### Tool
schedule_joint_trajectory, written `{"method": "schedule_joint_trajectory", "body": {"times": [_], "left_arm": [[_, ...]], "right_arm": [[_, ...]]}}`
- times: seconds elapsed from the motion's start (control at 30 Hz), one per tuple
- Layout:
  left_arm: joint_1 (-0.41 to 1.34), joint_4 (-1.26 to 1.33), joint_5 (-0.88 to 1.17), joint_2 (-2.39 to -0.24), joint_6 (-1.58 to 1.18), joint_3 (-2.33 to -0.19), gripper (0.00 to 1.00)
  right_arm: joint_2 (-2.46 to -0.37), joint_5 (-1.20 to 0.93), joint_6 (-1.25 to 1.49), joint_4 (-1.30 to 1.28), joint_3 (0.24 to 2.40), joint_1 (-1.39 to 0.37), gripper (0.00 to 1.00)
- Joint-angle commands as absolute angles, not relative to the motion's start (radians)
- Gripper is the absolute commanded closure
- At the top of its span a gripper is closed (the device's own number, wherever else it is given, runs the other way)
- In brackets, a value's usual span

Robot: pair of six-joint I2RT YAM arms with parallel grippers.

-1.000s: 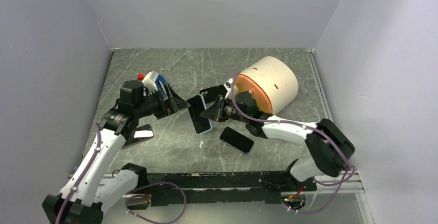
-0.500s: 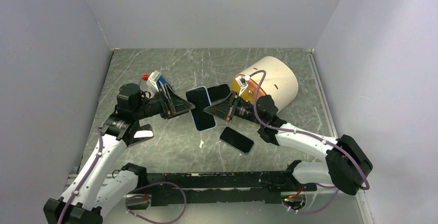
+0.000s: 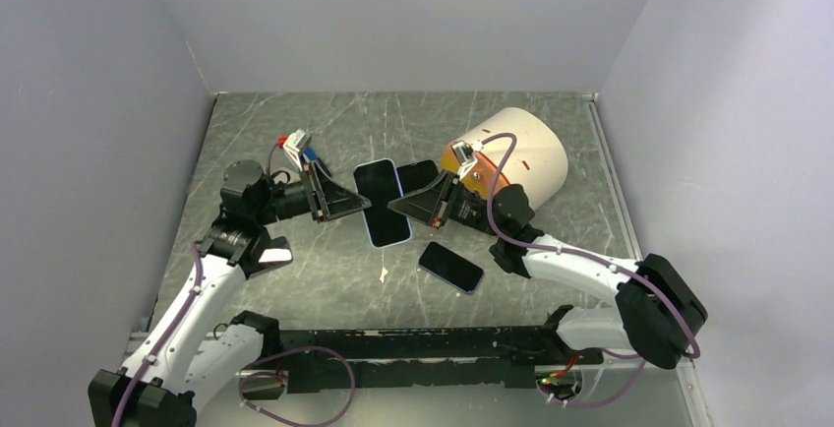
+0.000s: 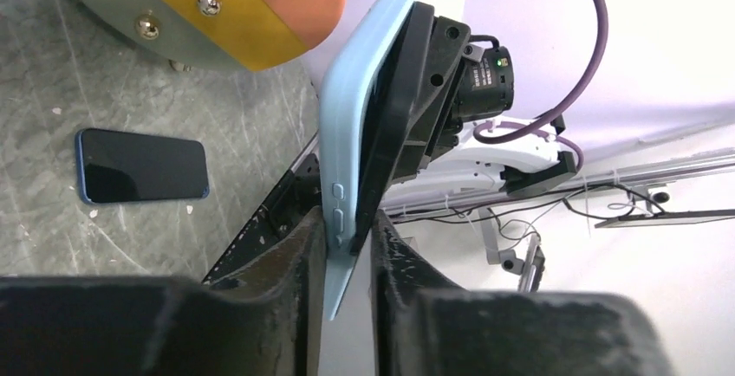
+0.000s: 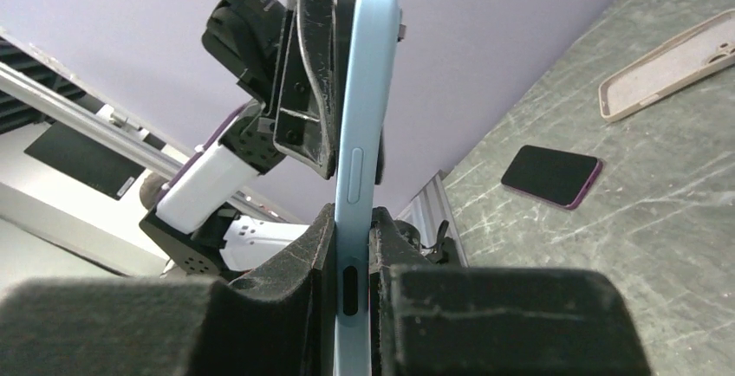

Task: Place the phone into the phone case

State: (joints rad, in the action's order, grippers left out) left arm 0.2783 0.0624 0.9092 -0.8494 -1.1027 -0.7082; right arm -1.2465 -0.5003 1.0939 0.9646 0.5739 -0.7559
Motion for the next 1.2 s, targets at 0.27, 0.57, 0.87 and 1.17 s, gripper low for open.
{"method": "schedule_joint_trajectory", "body": {"times": [0.27,0.57,0.87,1.17], "left_arm": [[0.277,-0.143,0.858,-0.926,-0.936,-0.852,0.88],[0.278,-0.046,0.879,-0.913,-0.967,-0.846,0.36],[0.278,0.228,0.880,-0.897,-1.125,-0.722,0.37],[0.276,0.251,0.890,-0.918,-1.114,-0.723,0.44]], "right_arm": [[-1.241,-0.433,0.997,0.902,0.661,-0.753,1.00],[-1.261,-0.572,0.954,0.972,0.646,-0.738,1.00],[-1.216,-0.672,0.917,0.945,0.611,-0.731,1.00],[-1.257,-0.703,0.959,0.992,0.604,-0.722,1.00]]}}
